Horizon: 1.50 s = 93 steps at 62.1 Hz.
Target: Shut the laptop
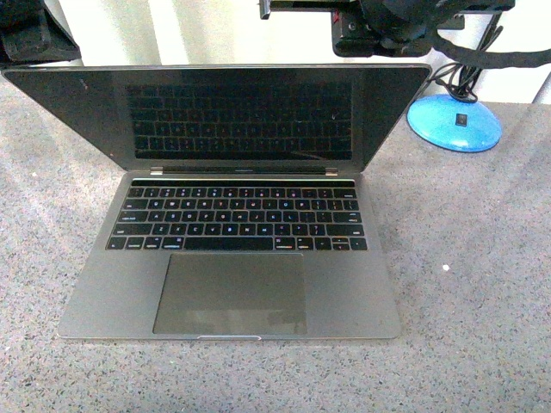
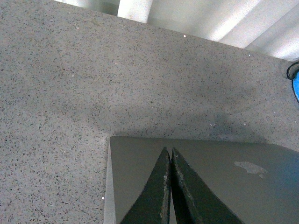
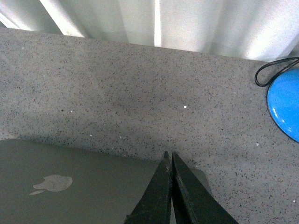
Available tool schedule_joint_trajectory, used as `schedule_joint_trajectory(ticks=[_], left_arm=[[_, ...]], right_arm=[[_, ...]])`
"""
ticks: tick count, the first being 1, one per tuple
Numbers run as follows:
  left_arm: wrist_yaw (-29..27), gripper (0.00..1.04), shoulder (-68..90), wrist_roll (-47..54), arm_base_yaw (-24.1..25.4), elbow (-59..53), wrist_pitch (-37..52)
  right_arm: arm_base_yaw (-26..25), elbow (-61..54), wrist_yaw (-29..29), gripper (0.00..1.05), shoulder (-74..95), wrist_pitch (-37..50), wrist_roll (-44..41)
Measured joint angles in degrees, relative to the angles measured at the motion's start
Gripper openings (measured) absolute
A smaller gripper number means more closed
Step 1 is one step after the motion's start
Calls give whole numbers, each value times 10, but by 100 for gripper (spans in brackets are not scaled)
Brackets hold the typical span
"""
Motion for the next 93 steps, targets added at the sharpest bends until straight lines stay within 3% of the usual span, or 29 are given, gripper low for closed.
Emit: schedule_joint_trajectory(ticks=[24, 58, 93], left_arm=[[1, 4, 0, -1, -1, -14, 8], [10, 4, 0, -25, -4, -37, 8], [5, 4, 2, -28, -7, -65, 17]], right_arm=[[9, -24, 0, 1, -9, -12, 29], [7, -49, -28, 1, -13, -43, 142], [8, -58, -32, 1, -13, -70, 155]])
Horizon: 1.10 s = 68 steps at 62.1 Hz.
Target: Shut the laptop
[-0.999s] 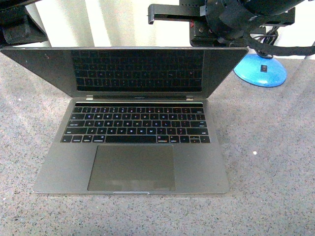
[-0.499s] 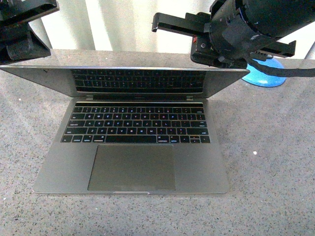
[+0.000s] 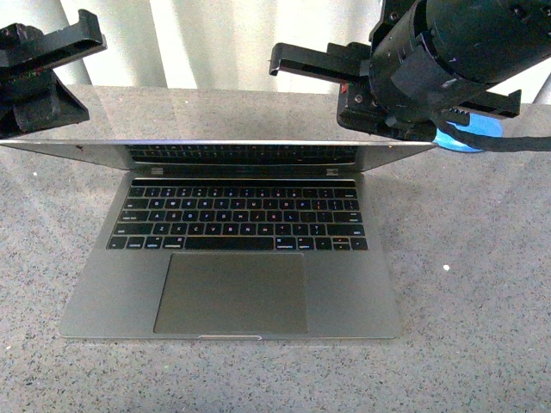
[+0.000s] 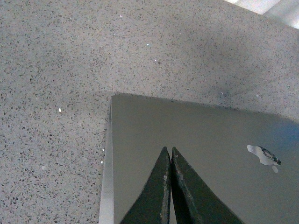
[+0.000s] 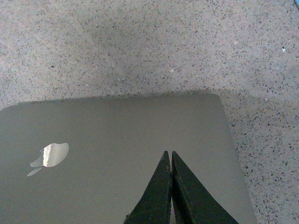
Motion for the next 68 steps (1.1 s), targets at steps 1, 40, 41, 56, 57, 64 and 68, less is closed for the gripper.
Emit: schedule_joint_trajectory(ticks=[1, 40, 41, 56, 57, 64, 68], left_arm=[[-1, 4, 1, 0, 0, -1, 0], [2, 4, 17, -1, -3, -23, 5], [2, 4, 17, -2, -3, -23, 5], [4, 4, 22, -9, -9, -27, 11], [4, 4, 22, -9, -9, -27, 11], [5, 4, 27, -10, -9, -33, 16], [5, 4, 30, -11, -9, -35, 18]], right_arm=[[0, -1, 0, 1, 0, 0, 0], [4, -32, 0, 1, 4, 2, 5], [4, -32, 0, 1, 4, 2, 5], [6, -40, 0, 1, 6, 7, 9], [6, -40, 0, 1, 6, 7, 9], [6, -45, -1, 1, 9, 12, 10], [6, -50, -1, 1, 10, 14, 10]])
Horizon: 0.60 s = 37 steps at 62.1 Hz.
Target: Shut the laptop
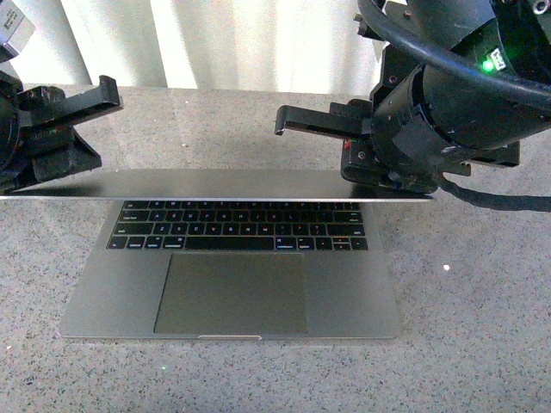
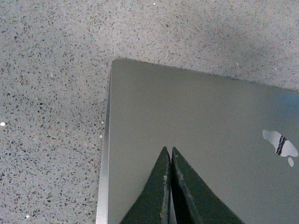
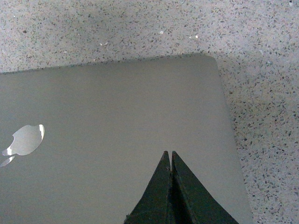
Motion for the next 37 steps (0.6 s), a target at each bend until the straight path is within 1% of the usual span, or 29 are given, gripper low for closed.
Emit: schedule_joint_trajectory(ticks=[37], left_arm=[[0, 4, 14, -12, 0, -20, 21]], right_arm=[[-6, -26, -2, 1, 1, 17, 0]])
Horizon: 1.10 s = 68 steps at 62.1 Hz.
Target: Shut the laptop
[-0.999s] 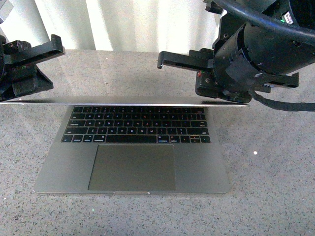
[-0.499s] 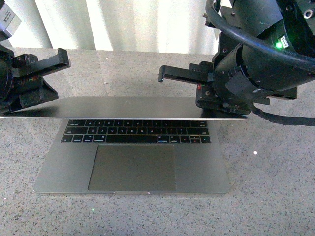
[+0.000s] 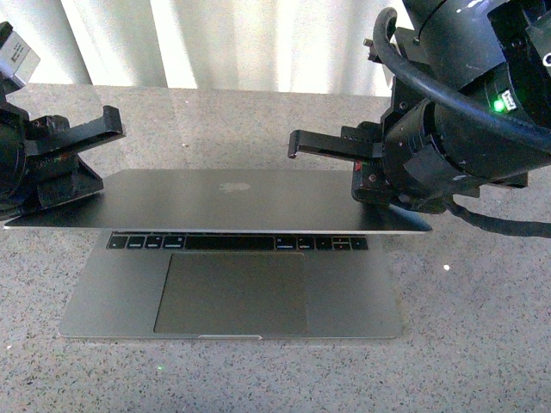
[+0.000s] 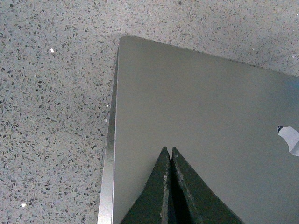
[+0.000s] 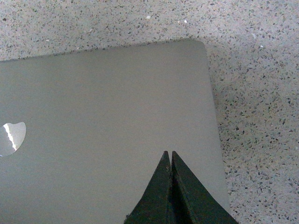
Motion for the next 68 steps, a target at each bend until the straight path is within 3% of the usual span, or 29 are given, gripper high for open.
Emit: schedule_joint_trajectory(ticks=[68], left_arm=[[9, 4, 32, -9, 7, -14, 40]], right_arm=[[4, -32, -11, 1, 26, 43, 16]])
